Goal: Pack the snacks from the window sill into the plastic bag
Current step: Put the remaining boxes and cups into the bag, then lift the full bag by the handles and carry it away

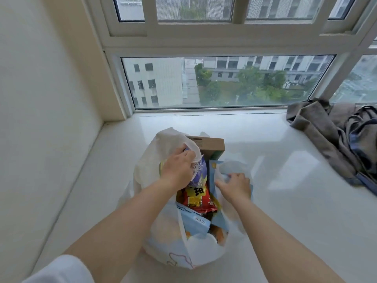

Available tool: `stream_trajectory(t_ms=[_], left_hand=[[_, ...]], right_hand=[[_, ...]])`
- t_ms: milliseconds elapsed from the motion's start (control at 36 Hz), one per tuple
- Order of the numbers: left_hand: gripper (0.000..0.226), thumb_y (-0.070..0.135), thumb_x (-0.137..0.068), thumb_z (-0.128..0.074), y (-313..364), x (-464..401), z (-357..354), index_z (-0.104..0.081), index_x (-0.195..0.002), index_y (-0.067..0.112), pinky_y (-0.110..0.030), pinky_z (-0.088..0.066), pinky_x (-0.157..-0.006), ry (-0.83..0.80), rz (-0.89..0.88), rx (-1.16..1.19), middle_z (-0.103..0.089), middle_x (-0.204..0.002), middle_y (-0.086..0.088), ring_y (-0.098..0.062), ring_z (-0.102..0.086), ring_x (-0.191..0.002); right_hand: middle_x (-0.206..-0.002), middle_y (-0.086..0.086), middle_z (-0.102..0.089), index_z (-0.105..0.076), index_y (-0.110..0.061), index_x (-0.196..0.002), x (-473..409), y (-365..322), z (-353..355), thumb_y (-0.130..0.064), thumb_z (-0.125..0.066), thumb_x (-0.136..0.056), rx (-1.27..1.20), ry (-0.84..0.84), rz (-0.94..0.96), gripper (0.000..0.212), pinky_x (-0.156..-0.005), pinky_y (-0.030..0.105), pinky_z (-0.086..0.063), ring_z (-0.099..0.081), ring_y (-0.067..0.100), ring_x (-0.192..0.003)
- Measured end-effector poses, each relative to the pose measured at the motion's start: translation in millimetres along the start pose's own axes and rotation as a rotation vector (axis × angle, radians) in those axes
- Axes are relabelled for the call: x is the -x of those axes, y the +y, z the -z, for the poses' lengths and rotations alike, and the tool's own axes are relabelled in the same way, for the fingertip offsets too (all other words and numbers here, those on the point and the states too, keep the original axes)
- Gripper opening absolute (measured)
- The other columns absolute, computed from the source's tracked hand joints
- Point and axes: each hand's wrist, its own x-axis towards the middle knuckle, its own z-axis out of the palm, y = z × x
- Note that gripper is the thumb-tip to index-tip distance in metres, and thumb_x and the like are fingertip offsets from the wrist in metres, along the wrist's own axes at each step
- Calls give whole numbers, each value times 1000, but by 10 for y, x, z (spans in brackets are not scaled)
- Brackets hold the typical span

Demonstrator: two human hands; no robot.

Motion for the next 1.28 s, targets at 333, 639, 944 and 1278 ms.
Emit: stream_trajectory(t_ms=[333,639,944,1278], left_hand=[[34,25,-99,-35,45,-145,73,-45,-129,13,-40,-47,-89,7,162,149,-59,-121,-6,-27,-53,-106],[29,20,-98,-42,244,-392,902,-67,-103,6,-31,-44,-69,105,331,683,-64,-97,-16,-26,-60,-82],[22,11,-93,-47,-1107,99,2129,-63,-79,6,-23,-26,-43,405,775,912,-39,-64,-9,-21,-30,-47],[31,17,-99,-39,-829,83,2695,-68,-103,7,-29,-42,-76,614,510,545,-64,-110,-16,-33,-58,-105]], right_hand=[[-77,14,-59,-45,-2,-96,-140,125,407,-21,-36,-101,-1436,-109,-475,21,-32,19,-37,-44,19,-46],[-29,-4,-30,-43,-11,-72,-357,-246,1402,-14,-29,-100,-1040,-300,-351,32,-31,9,-18,-17,9,-20],[-24,-4,-22,-29,-18,-61,-285,-1771,1991,-1,-26,-90,-1259,-92,-64,34,-30,6,-16,-15,9,-17],[-28,-8,-27,-41,-16,-62,-31,-2310,2337,0,-41,-91,-1210,-159,231,33,-28,9,-14,-18,5,-21]])
